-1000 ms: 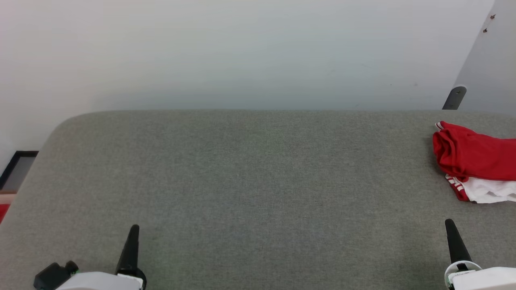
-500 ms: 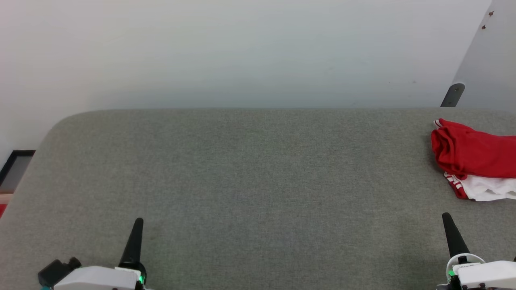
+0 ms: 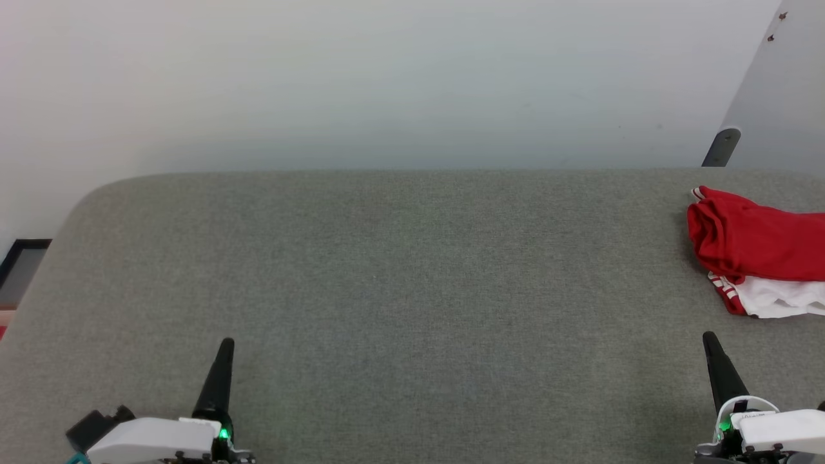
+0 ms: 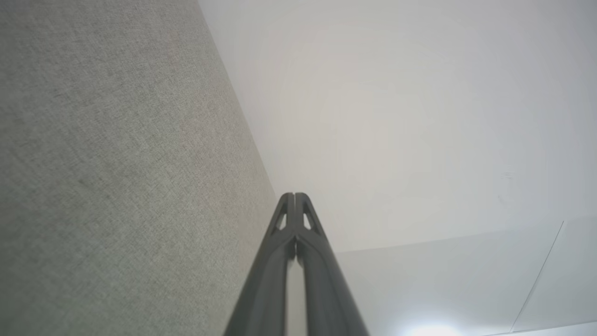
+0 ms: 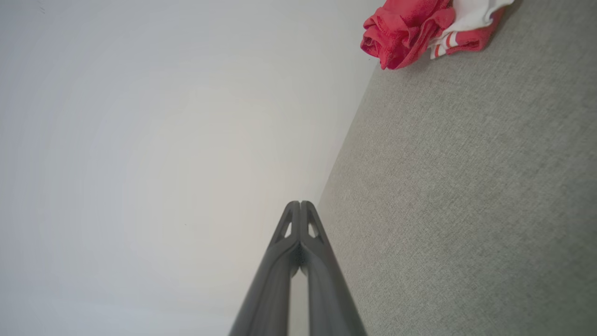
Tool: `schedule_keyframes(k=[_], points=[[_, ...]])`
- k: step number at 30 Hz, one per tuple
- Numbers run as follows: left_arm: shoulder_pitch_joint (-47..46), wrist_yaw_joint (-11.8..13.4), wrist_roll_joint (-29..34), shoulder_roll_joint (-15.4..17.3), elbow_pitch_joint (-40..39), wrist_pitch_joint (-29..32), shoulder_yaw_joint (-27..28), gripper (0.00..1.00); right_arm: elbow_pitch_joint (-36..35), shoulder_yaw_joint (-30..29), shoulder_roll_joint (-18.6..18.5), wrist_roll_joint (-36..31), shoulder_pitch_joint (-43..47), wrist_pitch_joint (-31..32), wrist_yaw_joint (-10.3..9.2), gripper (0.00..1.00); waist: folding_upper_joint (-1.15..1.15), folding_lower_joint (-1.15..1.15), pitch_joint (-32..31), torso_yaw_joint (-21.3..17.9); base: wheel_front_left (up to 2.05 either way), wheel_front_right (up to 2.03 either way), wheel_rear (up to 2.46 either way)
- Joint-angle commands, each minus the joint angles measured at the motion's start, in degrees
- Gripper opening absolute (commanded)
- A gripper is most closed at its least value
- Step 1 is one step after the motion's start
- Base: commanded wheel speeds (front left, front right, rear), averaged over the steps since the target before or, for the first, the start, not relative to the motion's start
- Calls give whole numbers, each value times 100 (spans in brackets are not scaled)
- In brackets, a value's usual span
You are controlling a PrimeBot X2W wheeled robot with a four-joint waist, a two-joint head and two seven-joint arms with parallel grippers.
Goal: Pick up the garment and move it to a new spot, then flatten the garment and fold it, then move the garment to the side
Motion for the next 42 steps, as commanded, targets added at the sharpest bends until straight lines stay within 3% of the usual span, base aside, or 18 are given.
schedule_keyframes(k=[1,32,42], points=[[-97,-2,-116,-8,-19,34,25,0,-12,9,6,109,-118,38,2,0,0,0,4,-3,0,0,0],[-316,-2,-1235,-214,23,366,113,0,113,14,55,1454,-365,362,1,0,0,0,103,-85,0,0,0],[-310,-2,-1221,-207,22,364,110,0,109,15,54,1434,-326,361,1,0,0,0,103,-86,0,0,0]])
